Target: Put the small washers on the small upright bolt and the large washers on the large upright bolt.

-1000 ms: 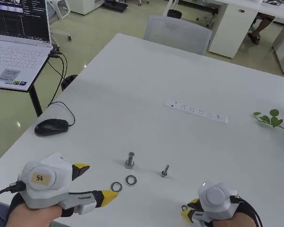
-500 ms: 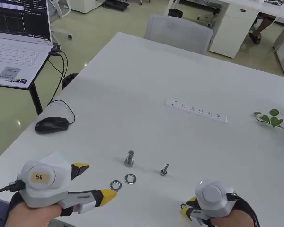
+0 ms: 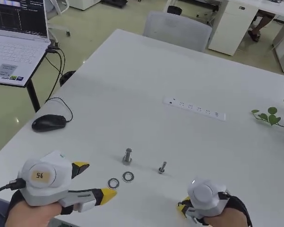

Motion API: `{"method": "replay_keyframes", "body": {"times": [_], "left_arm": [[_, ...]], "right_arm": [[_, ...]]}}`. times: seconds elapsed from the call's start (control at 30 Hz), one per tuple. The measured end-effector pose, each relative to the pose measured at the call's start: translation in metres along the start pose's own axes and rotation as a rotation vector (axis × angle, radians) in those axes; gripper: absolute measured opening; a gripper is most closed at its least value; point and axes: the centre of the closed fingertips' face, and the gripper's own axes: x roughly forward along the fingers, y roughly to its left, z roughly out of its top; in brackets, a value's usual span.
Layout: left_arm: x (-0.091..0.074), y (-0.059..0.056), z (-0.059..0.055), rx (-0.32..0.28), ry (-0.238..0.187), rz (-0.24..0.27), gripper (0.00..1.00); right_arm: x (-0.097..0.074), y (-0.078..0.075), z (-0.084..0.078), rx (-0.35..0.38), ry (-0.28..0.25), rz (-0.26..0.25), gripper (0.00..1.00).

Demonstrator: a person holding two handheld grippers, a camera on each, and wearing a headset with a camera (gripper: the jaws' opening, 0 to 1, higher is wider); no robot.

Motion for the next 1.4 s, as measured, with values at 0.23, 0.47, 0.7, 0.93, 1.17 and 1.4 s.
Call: {"method": "replay_keyframes", "body": {"times": [0.23, 0.47, 0.7, 0.93, 1.17, 1.4], "left_arm": [[-0.002, 0.004, 0.002, 0.001, -0.001, 0.007, 0.66], [-0.004, 0.008, 0.000, -0.004, -0.001, 0.012, 0.66], [-0.006, 0.009, -0.001, -0.005, 0.000, 0.014, 0.66], [-0.008, 0.012, -0.001, -0.008, -0.002, 0.018, 0.66], [-0.008, 0.013, 0.000, -0.007, -0.005, 0.018, 0.66], [-0.008, 0.014, 0.002, -0.004, -0.007, 0.018, 0.66]], "right_arm": [[0.000, -0.001, 0.000, 0.051, -0.018, -0.004, 0.14], [0.001, 0.003, 0.005, 0.063, -0.041, 0.011, 0.14], [-0.001, 0.001, 0.016, 0.068, -0.057, 0.013, 0.14], [-0.011, -0.013, 0.040, 0.052, -0.096, -0.006, 0.14], [-0.022, -0.033, 0.075, 0.022, -0.148, -0.039, 0.14], [-0.024, -0.046, 0.096, -0.008, -0.165, -0.050, 0.14]]}}
